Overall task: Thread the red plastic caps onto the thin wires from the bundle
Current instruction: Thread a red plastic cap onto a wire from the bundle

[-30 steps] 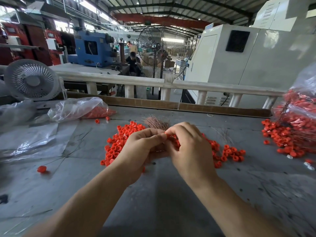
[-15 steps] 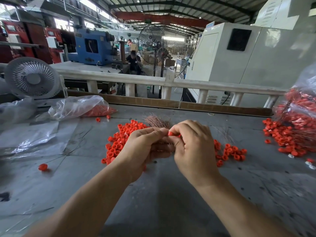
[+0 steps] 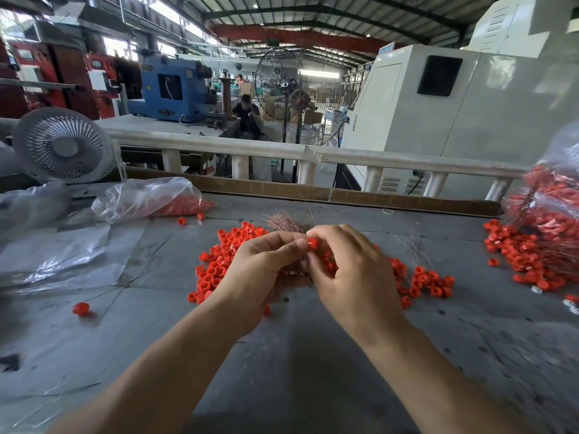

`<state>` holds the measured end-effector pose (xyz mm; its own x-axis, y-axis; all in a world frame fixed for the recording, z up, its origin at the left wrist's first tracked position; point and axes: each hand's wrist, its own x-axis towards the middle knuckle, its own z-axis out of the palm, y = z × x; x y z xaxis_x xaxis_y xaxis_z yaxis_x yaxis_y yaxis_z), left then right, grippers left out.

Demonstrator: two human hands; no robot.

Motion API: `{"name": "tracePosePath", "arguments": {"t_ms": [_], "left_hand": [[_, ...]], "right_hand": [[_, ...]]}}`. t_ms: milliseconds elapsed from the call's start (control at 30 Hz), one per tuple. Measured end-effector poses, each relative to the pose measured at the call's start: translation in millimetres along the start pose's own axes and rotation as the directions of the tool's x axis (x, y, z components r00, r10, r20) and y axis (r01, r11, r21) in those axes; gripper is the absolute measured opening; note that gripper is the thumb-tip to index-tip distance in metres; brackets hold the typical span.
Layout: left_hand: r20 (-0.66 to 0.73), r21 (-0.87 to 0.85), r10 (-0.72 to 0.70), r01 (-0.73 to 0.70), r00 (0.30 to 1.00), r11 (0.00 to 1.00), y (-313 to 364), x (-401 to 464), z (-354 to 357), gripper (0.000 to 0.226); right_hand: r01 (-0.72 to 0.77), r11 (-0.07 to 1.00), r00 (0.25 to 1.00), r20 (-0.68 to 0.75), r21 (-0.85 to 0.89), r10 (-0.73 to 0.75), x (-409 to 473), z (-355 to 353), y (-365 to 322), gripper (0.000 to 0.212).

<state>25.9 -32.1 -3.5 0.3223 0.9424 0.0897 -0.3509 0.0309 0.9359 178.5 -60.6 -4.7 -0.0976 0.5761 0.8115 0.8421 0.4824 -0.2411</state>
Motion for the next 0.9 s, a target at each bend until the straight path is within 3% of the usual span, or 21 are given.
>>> {"name": "tracePosePath", "arguments": {"t_ms": [467, 900], "left_hand": [[-0.109, 0.096, 0.049, -0.038, 0.993, 0.995, -1, 4, -6, 0.033], [-0.210, 0.012, 0.128, -0.128, 0.969, 0.992, -2, 10, -12, 0.022]], "right_hand": [[-0.093, 0.987, 0.993, 0.080, 0.130, 0.083, -2, 1, -4, 0.017], [-0.173, 0.967, 0.971, 0.196, 0.189, 0.135, -5, 7, 1, 0.017]]}}
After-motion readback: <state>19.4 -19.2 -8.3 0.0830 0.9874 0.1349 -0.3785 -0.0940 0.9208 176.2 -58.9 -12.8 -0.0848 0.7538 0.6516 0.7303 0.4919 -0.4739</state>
